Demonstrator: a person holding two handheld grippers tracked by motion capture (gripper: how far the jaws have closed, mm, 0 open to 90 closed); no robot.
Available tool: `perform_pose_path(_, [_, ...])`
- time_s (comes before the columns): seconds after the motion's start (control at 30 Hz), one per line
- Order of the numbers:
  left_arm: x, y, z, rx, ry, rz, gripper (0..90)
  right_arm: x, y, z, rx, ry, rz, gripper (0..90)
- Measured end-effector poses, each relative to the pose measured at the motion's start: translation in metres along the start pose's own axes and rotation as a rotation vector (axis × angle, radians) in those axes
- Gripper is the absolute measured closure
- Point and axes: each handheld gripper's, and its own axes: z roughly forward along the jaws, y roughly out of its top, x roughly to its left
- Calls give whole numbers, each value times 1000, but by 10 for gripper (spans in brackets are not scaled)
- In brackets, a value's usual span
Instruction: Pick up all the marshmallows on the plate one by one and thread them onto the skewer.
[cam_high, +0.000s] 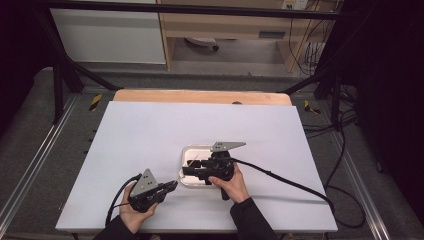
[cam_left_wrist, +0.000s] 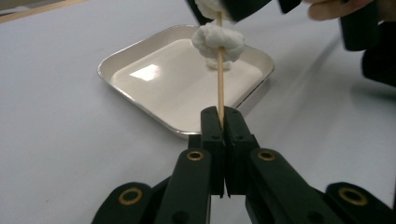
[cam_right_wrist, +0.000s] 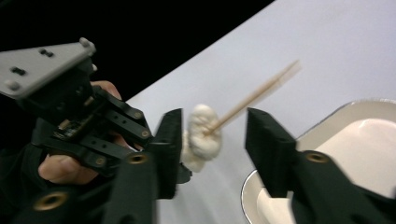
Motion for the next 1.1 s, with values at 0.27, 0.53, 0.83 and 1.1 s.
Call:
perform_pose_path(0.27, [10,-3,-3,-7,3,-52,884,1,6,-21,-9,-117,-95,261])
perform_pose_path(0.53, [12,-4,-3,11,2,-64,883,-17,-2,-39,72,-255,-154,109])
perform_pose_path(0.83, [13,-4,-3,15,-1,-72,883,-36,-10,-41,172,-353,-155,104])
perform_pose_path(1.1, [13,-4,-4,17,2,-77,883,-48,-17,-35,214,-406,-169,199])
